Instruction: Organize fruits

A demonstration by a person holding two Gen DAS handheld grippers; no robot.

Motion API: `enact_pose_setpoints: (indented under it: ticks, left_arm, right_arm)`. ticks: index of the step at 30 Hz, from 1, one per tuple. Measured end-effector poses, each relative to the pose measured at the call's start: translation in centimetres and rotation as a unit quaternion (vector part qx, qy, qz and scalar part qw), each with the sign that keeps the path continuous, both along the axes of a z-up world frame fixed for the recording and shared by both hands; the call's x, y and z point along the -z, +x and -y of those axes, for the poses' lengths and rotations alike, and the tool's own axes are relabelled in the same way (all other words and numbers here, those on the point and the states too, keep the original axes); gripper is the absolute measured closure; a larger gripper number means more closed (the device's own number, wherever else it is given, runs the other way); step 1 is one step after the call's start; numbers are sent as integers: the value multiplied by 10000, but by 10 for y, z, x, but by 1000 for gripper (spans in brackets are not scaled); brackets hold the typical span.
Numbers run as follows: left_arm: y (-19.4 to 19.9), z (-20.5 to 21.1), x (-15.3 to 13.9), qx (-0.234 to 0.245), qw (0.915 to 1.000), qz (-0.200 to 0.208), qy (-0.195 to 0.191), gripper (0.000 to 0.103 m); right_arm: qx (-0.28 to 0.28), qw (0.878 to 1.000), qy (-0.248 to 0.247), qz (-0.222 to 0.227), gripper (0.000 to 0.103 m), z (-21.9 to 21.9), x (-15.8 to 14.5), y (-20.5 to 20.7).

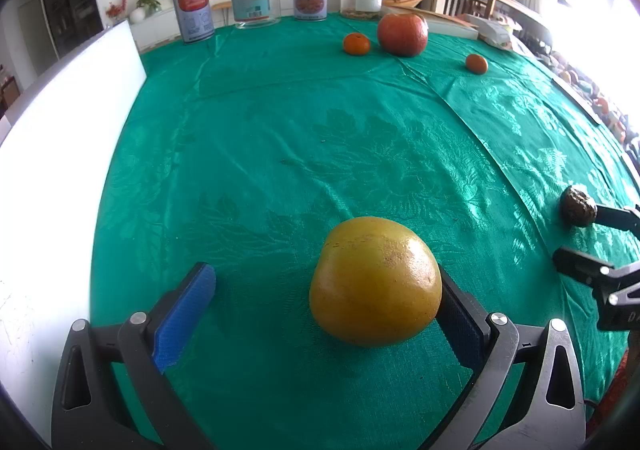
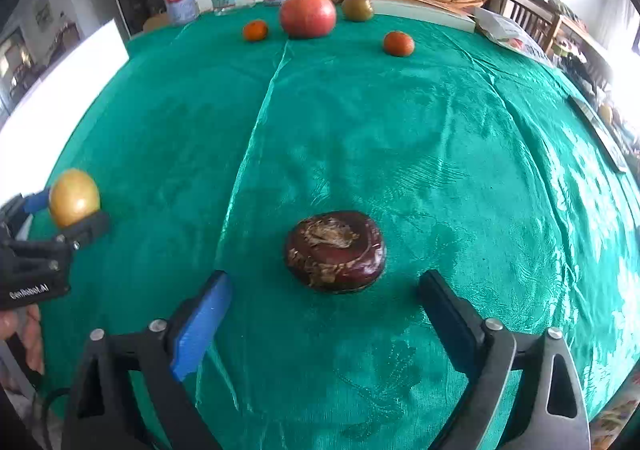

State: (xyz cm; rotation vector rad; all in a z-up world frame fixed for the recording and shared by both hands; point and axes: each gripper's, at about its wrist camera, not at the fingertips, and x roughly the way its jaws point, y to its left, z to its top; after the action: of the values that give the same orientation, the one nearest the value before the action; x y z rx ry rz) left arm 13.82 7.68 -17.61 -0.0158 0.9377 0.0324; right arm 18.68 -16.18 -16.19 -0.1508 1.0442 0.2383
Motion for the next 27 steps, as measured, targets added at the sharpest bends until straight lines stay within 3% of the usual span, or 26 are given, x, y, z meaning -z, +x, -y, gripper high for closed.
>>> enact_pose_setpoints:
  ticks: [14,17,18,20,21,22,27]
  left_arm:
    - [0,0,0,-2,10000,-2,-3,0]
    - [0,-4,-1,10,9999,-48,-108,1]
    - [-1,-9,-3,28,9995,-89,-318,1]
    - [-9,-23,-11,179,9930,-79,-1161,2]
    - [-13,-29,-15,290,9880,-44,-1515,2]
    - [-16,-31,-18,366,9864,0,-1602,2]
    - [-13,-1,-22,852,9925,54,-875,2]
  right_arm:
    - [125,9999,91,-41,0,4,1,2]
    - [294,9974,648,115,1,21,-11,-2]
    - [368,9938,1006,284,1,33,-21,-7]
    - [387,9872,1482,451,1,54,-37,-18]
    - [337,9875,1474,438,0,60,-40,-21]
    - [242,9893,1389,382,0,64,-41,-23]
    - [-159,9916,1281,60,6,60,-37,-18]
